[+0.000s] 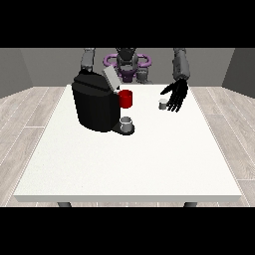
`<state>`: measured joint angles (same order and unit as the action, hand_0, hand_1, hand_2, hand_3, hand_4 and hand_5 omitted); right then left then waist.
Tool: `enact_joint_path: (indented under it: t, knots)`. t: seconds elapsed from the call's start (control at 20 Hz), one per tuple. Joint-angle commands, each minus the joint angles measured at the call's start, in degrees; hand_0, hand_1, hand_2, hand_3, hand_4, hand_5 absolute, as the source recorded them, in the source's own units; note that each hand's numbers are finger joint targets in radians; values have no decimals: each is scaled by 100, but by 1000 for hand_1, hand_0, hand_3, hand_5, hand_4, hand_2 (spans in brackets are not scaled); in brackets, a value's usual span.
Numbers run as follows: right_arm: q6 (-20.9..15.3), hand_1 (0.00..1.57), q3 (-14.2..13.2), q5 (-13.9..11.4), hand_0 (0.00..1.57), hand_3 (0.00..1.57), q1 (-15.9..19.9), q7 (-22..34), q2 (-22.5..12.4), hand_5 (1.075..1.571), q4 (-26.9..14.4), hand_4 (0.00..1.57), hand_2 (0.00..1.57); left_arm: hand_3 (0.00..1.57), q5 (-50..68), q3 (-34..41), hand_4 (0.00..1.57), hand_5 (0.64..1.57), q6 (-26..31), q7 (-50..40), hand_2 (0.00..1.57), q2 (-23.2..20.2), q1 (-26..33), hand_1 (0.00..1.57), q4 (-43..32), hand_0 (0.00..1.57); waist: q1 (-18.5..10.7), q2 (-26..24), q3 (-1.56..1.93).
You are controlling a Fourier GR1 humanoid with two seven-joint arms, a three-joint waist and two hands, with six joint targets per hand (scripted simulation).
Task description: Insert the coffee pod into the coffee machine and close the lid
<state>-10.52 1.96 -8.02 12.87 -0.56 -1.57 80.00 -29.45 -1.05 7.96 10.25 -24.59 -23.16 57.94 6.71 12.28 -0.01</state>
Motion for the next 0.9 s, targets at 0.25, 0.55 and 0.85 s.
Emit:
enact_joint_path:
  t: [0.25, 0.55, 0.85]
  knots:
    - [-122, 0, 226, -291, 0, 0, 318, 528, 96, 1571, -142, 0, 0, 931, -1117, -447, 465, 1571, -1021, 348, 1132, 331, -305, 1071, -688, 1071, 81, -120, -3]
    - [306, 0, -128, 154, 0, 0, 251, 40, -99, 1571, -532, 0, 0, 857, -1698, -751, 340, 1571, -767, 108, 998, 179, -391, 826, -998, 826, 95, -183, 0]
    - [305, 0, -379, 289, 0, 0, 280, -239, -145, 1571, -899, 0, 0, 845, -2057, -862, 392, 1571, -418, 31, 960, 113, -629, 789, -1327, 789, 38, -201, 2]
